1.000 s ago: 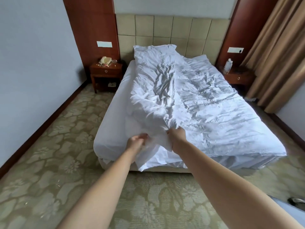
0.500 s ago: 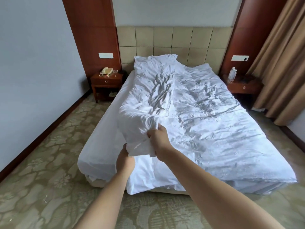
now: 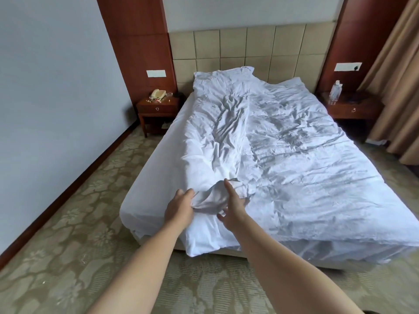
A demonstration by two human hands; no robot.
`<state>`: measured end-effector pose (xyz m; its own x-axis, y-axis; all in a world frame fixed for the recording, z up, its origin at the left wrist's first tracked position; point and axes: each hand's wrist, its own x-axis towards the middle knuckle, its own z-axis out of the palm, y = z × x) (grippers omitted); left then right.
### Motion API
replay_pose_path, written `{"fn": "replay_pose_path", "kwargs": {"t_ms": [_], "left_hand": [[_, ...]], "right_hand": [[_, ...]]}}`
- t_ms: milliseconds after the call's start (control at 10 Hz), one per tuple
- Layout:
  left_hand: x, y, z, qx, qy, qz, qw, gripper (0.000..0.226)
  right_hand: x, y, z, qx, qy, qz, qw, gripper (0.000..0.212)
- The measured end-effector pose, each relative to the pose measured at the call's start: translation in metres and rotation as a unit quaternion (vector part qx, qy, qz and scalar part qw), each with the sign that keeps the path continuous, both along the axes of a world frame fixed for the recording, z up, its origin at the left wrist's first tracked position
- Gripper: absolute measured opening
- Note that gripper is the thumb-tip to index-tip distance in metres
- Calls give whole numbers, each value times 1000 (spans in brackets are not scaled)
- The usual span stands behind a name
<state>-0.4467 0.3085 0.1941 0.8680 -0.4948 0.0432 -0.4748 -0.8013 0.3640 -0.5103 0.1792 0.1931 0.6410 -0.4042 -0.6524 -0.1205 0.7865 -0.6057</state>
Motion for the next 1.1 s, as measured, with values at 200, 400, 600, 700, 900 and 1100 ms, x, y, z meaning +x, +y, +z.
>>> {"fn": "replay_pose_path", "kwargs": {"t_ms": [200, 400, 600, 700, 900, 1100], "left_hand": [[-31, 20, 24, 37, -30, -73, 996, 26], [-26, 39, 10, -24, -90, -49, 995, 34], [-17, 21, -11, -125, 1, 110, 986, 49], [-10, 15, -20, -62, 69, 112, 989, 35], [16, 33, 18, 20, -85, 92, 992, 22], [13, 44, 110, -4, -227, 22, 974, 28]], "right_hand": [[-1, 29, 8, -17, 61, -45, 997, 87], [-12, 41, 88, -100, 5, -93, 991, 21], [-18, 49, 132, -66, -10, -168, 984, 33], [-27, 41, 132, -65, -5, -172, 983, 31], [-36, 11, 129, 75, -147, -340, 926, 38], [-21, -4, 182, -334, -134, -264, 895, 59]]}}
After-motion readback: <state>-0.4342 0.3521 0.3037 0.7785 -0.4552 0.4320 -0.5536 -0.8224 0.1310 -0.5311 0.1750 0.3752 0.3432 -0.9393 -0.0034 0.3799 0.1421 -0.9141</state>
